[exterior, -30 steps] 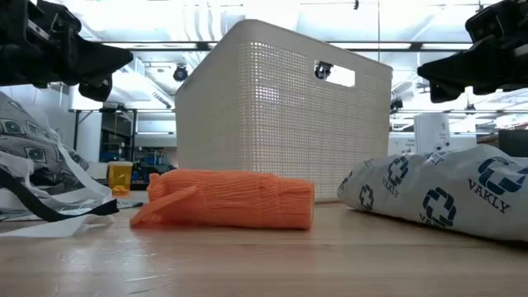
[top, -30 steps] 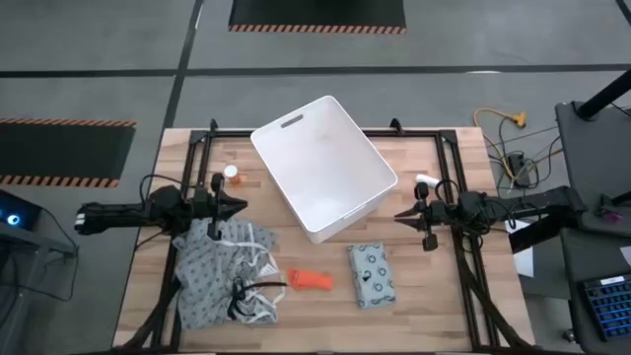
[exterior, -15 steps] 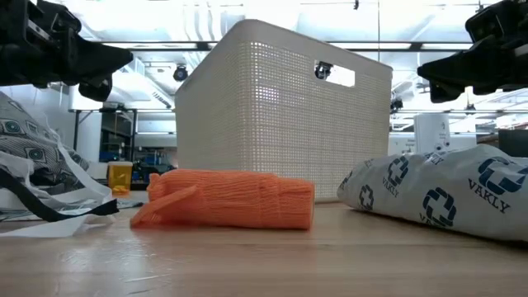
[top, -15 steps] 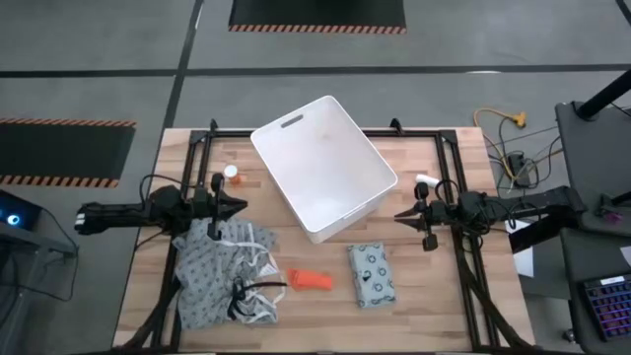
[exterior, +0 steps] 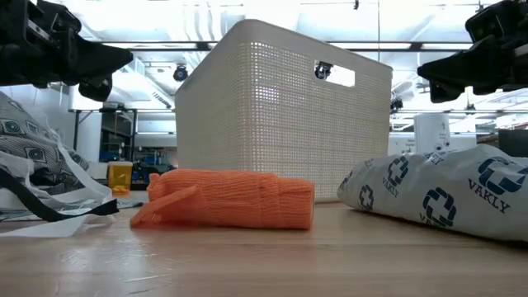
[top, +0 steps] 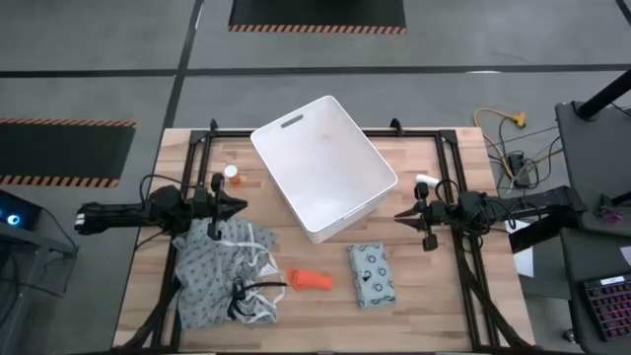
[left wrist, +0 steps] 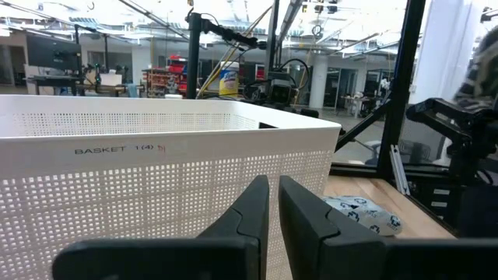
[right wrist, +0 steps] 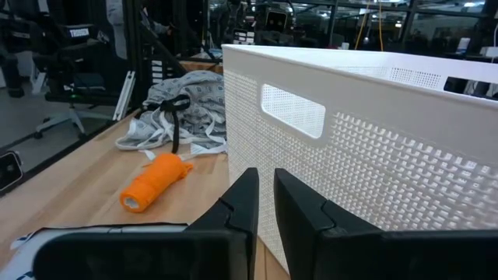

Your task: Pick & place medical supplies in basket/bin

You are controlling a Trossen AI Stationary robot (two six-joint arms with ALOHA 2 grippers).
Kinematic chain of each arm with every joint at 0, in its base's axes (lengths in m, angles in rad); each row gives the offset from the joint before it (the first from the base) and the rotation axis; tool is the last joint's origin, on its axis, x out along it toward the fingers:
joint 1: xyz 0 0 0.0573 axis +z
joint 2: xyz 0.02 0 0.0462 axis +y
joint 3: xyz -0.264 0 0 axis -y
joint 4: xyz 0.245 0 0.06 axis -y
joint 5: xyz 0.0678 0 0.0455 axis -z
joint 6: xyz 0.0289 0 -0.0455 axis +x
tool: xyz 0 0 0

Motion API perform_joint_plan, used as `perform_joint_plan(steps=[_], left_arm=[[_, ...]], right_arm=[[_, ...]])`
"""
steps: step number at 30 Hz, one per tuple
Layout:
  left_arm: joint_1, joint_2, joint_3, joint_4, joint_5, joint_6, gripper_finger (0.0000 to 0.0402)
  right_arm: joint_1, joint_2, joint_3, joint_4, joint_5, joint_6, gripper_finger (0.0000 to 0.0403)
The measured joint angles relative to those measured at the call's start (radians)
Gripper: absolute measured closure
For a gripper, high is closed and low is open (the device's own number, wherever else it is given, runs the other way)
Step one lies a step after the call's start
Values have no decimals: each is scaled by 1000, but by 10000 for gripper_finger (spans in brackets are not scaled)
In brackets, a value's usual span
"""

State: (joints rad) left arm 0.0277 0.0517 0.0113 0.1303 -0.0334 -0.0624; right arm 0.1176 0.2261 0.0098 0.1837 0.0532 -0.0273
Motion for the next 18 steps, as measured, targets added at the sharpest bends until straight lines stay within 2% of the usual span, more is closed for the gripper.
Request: perform_joint_plan(steps=[10,11,16,18], left_arm=[[0,0,0,0,0,0,387],[0,0,0,0,0,0,387],[0,0,0,0,0,0,387],[0,0,0,0,0,0,387]], right_arm=[[0,0,0,0,0,-6,369],[-1,0,0,3,5,-71,369],[-1,3,0,14,51,-653,369],[-1,4,0,14,51,-833,369]])
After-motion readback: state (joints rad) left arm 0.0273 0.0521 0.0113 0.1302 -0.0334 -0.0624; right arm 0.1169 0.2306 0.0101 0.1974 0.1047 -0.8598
